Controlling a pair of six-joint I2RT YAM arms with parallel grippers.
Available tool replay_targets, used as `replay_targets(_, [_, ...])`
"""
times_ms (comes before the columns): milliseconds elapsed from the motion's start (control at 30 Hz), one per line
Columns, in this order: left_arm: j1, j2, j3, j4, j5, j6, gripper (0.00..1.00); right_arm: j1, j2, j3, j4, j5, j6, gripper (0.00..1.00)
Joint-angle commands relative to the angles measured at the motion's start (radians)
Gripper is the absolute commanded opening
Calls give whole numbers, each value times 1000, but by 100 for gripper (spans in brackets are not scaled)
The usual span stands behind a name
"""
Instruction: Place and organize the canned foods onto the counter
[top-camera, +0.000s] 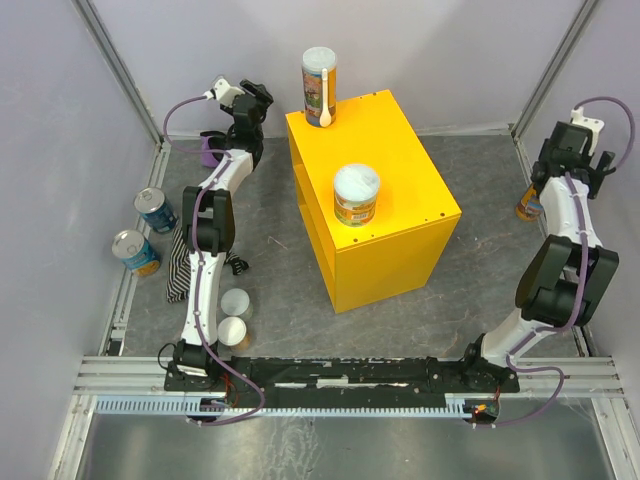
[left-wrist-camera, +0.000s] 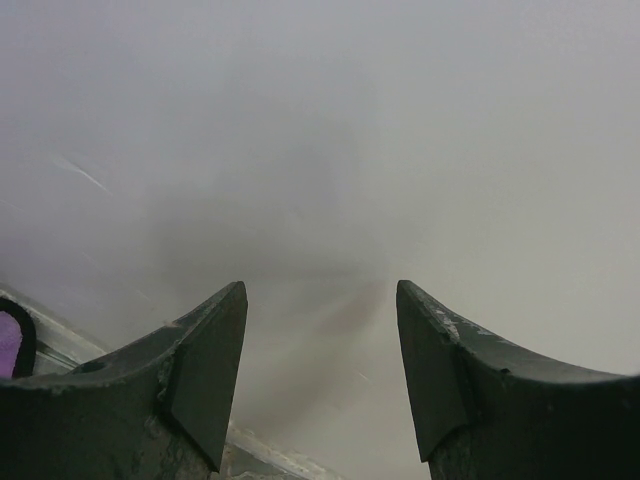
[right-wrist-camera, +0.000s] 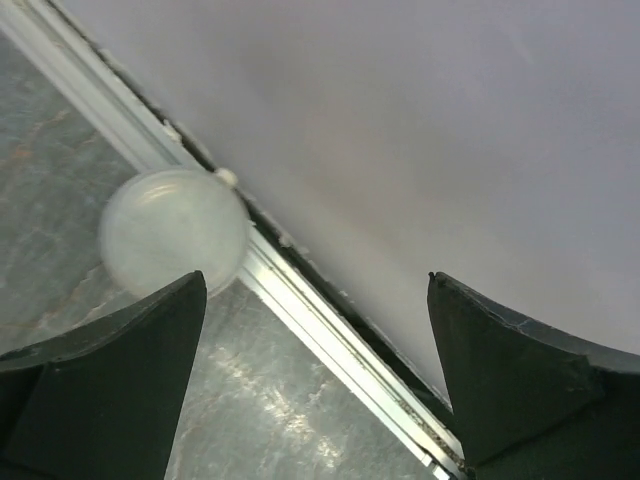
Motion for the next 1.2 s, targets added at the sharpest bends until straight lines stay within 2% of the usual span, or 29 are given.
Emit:
replay_targets(0, [3,-60,6,42,-12,53,68,69,-63,61,-12,48,64,99])
replay_targets(400, [5,-63,-2,42,-19,54,68,139,28,73,-22,68,349,99])
replay_targets(533, [5,-58,-1,41,-12,59,68,154,77,75,-9,158,468,100])
replay_targets(700, [7,-45,11,43,-5,64,69,195,121,53,68,253,490,99])
replay_targets(967, [9,-19,52,37,2,71,69,249,244,233,-135,469,643,99])
replay_targets(1167, [8,15,85,40,11,66,69,284,357,287,-111,595,705,100])
